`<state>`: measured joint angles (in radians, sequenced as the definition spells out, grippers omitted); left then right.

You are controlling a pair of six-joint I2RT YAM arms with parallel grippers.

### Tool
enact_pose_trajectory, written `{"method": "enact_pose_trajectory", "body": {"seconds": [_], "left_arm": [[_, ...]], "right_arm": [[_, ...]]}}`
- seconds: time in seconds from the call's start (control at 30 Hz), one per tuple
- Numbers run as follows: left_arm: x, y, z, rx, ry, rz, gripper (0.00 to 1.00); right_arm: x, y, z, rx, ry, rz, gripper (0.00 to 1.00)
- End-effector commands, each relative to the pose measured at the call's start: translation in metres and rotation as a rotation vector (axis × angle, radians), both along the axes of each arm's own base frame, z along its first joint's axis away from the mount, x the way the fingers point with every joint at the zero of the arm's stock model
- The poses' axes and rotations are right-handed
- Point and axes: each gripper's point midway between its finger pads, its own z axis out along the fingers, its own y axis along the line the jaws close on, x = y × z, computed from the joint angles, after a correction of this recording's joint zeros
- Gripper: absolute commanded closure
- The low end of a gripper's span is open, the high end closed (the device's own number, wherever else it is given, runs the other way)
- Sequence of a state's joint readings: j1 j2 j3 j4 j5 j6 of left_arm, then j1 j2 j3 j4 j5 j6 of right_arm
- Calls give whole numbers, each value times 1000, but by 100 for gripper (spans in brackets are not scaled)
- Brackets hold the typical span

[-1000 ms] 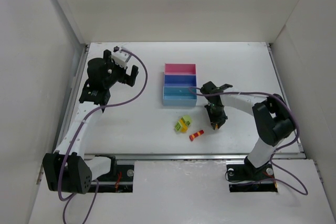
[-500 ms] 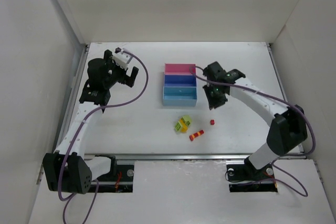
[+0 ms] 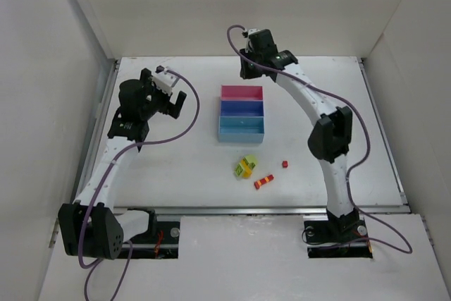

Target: Sort the legos into containers by color

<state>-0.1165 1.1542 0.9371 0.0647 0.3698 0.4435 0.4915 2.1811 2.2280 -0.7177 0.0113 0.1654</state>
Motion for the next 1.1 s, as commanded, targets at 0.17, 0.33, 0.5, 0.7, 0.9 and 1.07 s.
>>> {"method": "enact_pose_trajectory", "body": {"seconds": [0.17,0.33,0.5,0.7,0.9,1.07], "left_arm": [[11,2,5,-8,-23,29,0],[13,1,6,-16,-19,31,0],[16,3,6,-13,-20,40,0],[16,3,7,-5,-23,38,0],[15,3,10,-6,-33,38,0],[14,5,15,-17,-61,49,0]], "right_arm": [[25,16,-49,30,31,-12,96],[25,22,-51,63,35,-7,92],[19,22,-69,48,89,5,54],[12,21,-58,53,92,13,36],[-11,16,34,123,-5,57,36],[-68,-54,77,50,4,-104,8]]}}
